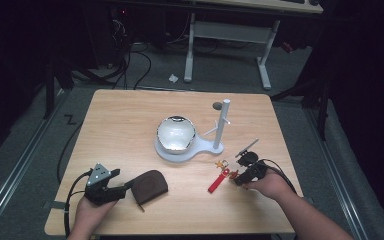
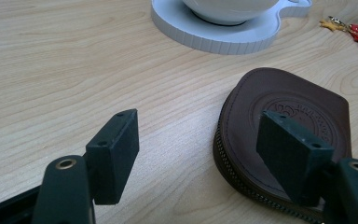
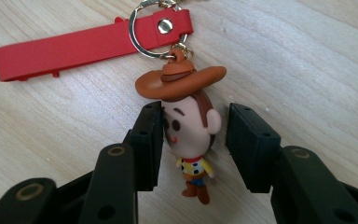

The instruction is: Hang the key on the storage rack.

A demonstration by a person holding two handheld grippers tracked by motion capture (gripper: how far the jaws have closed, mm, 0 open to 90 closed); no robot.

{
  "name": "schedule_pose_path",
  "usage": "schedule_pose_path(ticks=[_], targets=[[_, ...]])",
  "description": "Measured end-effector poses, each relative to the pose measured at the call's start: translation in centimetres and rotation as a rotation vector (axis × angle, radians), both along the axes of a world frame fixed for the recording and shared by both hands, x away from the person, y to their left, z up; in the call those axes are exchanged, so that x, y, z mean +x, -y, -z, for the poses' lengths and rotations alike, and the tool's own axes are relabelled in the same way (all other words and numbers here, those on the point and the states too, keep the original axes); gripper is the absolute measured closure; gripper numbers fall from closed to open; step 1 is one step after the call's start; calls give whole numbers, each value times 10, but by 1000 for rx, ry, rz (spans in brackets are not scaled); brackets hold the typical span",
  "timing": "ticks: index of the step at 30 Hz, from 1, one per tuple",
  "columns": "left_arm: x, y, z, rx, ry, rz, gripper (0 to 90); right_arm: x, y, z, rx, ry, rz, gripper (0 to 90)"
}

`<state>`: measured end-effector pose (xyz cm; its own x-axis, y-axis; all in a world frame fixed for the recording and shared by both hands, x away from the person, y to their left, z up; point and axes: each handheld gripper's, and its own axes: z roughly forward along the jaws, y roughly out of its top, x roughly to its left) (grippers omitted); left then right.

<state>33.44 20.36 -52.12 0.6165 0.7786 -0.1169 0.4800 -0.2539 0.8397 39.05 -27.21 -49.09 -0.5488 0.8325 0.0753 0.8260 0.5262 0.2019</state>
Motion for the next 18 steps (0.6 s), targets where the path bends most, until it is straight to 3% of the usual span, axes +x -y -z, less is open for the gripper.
schedule_pose_path(ticks=[5, 14, 18], targets=[[1, 1, 1, 6, -3, 7, 302, 0, -4, 0, -12, 11, -14, 661], [0, 1, 1, 13, 4, 10, 300, -1, -6, -1, -27, 7, -34, 670], [0, 2, 2, 14, 2, 11, 300, -1, -6, -10, -27, 8, -50, 670]])
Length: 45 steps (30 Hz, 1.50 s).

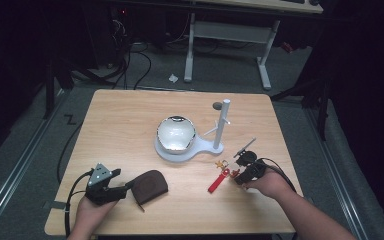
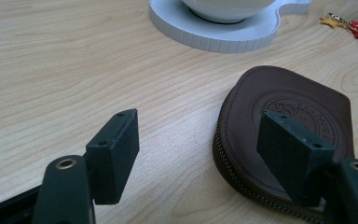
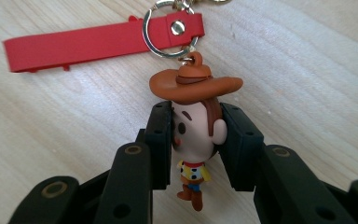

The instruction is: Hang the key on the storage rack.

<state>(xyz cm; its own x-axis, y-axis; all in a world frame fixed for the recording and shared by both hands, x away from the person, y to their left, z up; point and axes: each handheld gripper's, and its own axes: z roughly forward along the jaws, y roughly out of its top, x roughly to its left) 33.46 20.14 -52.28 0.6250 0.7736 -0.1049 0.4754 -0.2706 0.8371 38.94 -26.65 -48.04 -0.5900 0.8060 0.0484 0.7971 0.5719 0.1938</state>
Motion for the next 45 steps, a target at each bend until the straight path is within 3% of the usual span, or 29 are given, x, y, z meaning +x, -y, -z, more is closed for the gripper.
schedule_pose_path(ticks=[4, 9, 18, 27, 35, 38, 45], targets=[[-2, 2, 0, 5, 0, 15, 297, -2, 2, -11, -6, -7, -7, 670], [-2, 2, -2, -30, 22, 10, 292, -7, 4, -20, -20, -14, -22, 671], [0, 3, -1, -52, 58, -1, 263, -19, 10, -44, -28, -15, -13, 671], [0, 3, -1, -67, 57, 0, 244, -24, 18, -66, -39, -4, 4, 671], [-5, 3, -3, -73, 67, 4, 242, -27, 20, -86, -82, 13, 2, 670], [-4, 2, -2, -80, 65, 2, 241, -28, 19, -96, -84, 15, 25, 671], [-5, 3, -2, -74, 63, 6, 240, -24, 18, -113, -81, 32, 9, 671]])
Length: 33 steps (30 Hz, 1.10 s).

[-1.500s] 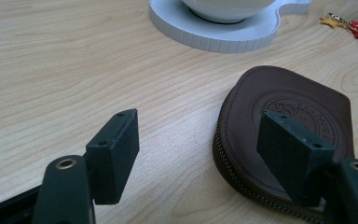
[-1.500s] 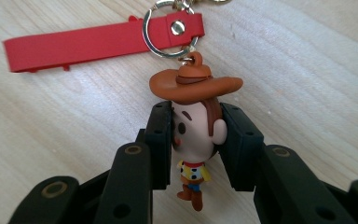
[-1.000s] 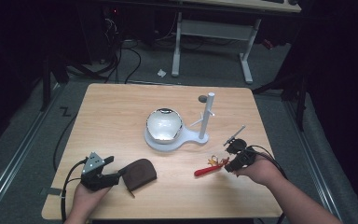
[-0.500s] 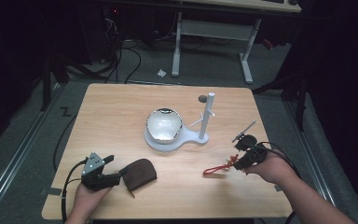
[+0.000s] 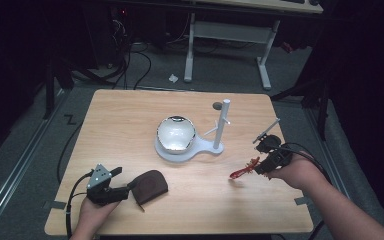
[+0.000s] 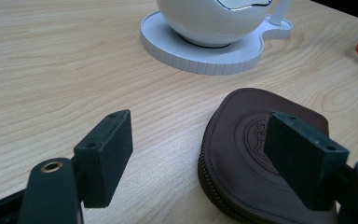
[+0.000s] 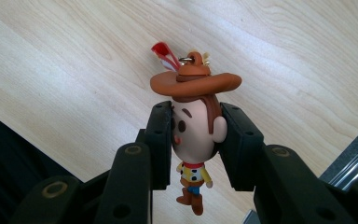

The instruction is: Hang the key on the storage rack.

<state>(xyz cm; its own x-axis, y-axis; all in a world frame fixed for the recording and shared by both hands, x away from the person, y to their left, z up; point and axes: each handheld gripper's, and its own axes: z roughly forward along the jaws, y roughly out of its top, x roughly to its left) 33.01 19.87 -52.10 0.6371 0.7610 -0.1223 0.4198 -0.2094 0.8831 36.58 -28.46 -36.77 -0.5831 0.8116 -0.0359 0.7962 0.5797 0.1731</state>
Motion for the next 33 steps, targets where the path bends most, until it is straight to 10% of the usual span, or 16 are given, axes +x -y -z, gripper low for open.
schedule_pose_path(ticks=[33], targets=[[-3, -7, 0, -8, -1, -9, 239, 15, -29, -48, -18, 45, -55, 671]])
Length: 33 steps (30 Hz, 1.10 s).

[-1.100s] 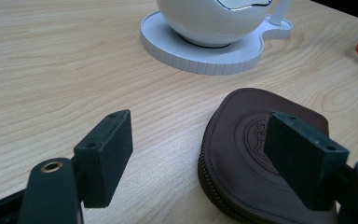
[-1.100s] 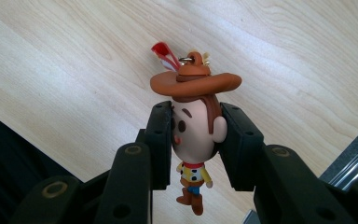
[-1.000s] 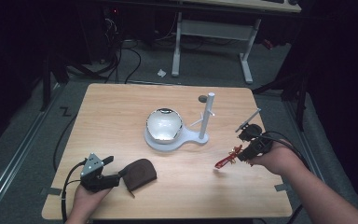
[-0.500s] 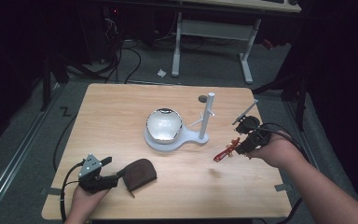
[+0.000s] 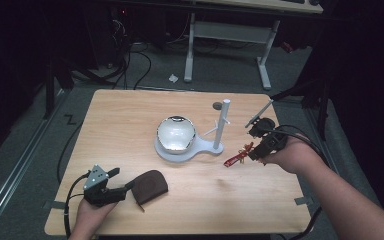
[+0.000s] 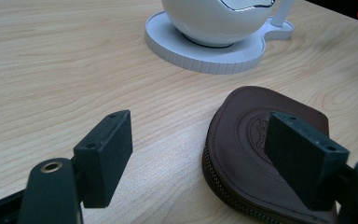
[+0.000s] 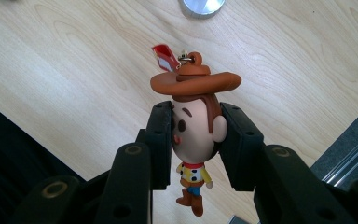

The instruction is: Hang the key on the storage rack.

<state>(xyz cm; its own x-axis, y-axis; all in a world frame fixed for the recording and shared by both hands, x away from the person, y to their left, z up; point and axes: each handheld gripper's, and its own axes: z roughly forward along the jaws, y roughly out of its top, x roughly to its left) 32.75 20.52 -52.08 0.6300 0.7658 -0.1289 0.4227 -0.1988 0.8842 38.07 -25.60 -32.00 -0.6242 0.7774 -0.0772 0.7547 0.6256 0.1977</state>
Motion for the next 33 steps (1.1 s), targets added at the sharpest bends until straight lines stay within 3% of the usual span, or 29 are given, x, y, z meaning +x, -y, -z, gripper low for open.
schedule_pose_path(ticks=[11, 17, 27, 28, 29, 30, 31, 33], targets=[[0, 0, 0, 0, -1, 3, 239, 5, -2, -5, 16, -24, 8, 671], [0, 0, 1, 4, -4, 6, 240, 13, -7, -15, 23, -30, -6, 671], [0, 1, 1, 4, -4, 2, 240, 26, -21, -37, 33, 8, -42, 671], [0, 1, 1, 5, -4, 3, 240, 25, -24, -40, 35, 3, -17, 671], [0, 1, 1, 4, -3, 4, 240, 27, -24, -41, 35, 16, -43, 671], [0, 1, 1, 5, -3, 5, 240, 27, -27, -44, 37, 12, -18, 671], [0, 1, 2, 5, -3, 5, 240, 30, -26, -44, 36, 27, -49, 670], [-1, 1, 1, 5, -3, 5, 240, 31, -27, -47, 40, 32, -45, 671]])
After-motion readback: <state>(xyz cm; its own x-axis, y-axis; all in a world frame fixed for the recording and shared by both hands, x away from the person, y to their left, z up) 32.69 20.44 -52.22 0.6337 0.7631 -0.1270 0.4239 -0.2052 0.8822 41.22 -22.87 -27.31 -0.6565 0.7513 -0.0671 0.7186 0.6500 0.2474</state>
